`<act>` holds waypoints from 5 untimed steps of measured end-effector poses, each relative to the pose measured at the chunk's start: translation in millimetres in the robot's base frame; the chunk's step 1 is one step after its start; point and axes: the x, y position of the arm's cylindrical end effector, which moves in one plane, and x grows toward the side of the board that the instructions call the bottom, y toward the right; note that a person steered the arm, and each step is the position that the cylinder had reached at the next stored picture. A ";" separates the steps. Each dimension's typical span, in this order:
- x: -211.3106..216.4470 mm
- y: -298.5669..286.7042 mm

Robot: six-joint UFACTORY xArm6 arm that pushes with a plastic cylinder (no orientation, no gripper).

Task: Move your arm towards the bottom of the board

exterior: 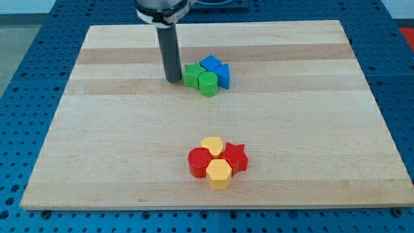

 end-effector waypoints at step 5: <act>45.1 92.1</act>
